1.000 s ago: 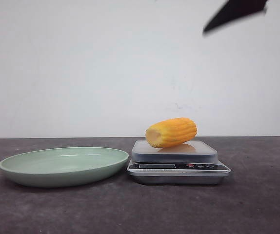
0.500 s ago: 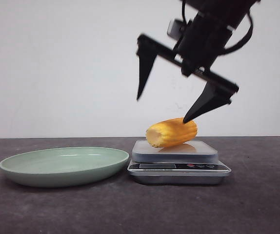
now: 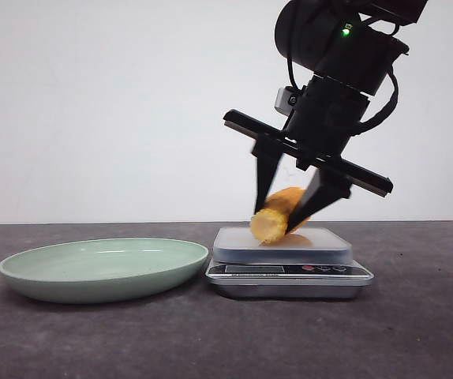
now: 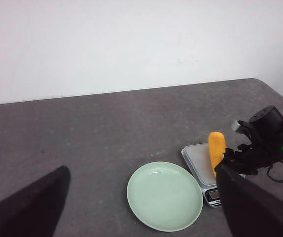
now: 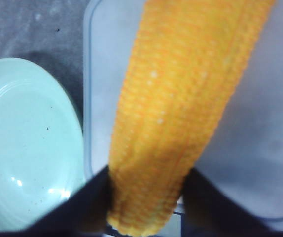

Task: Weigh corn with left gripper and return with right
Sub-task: 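Lower the right gripper over the corn on the scale and close it, then lift the corn with the right gripper and carry it over the plate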

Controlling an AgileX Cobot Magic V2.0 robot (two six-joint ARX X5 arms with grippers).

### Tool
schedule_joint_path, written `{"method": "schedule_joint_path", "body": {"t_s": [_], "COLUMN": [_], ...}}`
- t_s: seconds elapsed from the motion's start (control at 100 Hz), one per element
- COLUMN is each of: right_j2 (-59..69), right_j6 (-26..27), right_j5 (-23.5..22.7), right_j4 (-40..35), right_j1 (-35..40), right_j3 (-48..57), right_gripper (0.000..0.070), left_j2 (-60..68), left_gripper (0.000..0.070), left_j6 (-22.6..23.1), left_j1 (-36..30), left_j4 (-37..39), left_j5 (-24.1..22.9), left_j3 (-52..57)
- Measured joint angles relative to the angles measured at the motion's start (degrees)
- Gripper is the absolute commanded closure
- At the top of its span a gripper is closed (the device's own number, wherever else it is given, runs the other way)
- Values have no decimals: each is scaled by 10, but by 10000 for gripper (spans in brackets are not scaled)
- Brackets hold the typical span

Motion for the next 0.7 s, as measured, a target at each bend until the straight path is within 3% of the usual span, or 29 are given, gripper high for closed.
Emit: {"method": "schedule_joint_path", "body": {"t_s": [0.19,0.57,0.7], "right_j2": [0,-143,-206], "right_j6": [-2,-37,-73], "right_j5": [-12,-10,-10], "right_j4": [37,245,324], "right_j1": [-3,3,23], "right_j3": [0,0,0], "right_gripper": [700,700,700], "left_j2": [0,0,0], "left_gripper": [147,147,148], "left_j6": [12,14,41], "left_j1": [0,0,0], "left_j4": [0,0,0], "left_j5": [0,0,0], "left_j3": [0,0,0]}}
